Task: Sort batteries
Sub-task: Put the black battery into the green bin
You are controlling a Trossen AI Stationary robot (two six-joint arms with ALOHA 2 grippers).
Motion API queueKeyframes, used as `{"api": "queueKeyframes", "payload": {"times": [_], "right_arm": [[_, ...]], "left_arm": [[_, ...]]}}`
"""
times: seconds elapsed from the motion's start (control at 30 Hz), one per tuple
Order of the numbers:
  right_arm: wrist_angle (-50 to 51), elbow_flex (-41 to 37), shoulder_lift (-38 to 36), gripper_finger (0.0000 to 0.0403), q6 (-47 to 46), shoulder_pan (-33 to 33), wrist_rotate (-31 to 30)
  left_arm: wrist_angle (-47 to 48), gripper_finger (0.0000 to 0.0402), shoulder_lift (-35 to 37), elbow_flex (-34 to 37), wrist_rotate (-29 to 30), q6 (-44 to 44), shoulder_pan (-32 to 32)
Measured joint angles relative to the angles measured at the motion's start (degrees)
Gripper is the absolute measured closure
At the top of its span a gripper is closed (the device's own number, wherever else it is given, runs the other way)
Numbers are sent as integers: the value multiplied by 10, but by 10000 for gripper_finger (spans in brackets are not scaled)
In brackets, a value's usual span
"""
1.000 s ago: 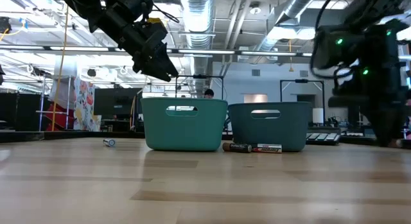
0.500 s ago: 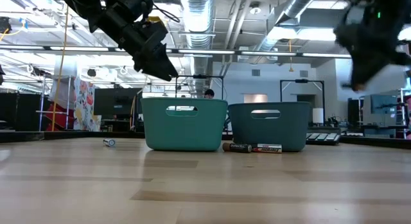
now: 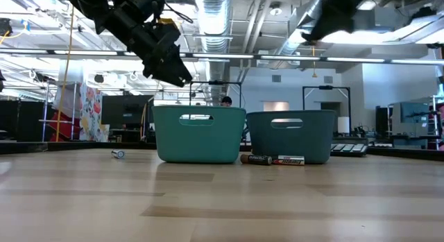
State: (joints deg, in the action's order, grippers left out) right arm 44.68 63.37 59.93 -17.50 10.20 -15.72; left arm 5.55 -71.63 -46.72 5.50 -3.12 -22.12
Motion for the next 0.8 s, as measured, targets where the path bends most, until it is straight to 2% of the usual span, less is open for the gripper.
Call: {"api": "queueKeyframes", "payload": {"times": [0.13, 0.37, 0.6, 0.8], "right_arm": [[-1, 89, 120, 388, 75, 19, 96], [28, 253, 318, 388, 175, 31, 163], [40, 363, 494, 388, 226, 16, 219], [50, 421, 605, 388, 236, -1, 222]], "left_arm": [[0, 125, 15, 0, -1, 1, 5], [32, 125, 70, 0, 0, 9, 5], [90, 125, 124, 0, 0, 11, 5], [124, 125, 159, 0, 0, 11, 5]]}}
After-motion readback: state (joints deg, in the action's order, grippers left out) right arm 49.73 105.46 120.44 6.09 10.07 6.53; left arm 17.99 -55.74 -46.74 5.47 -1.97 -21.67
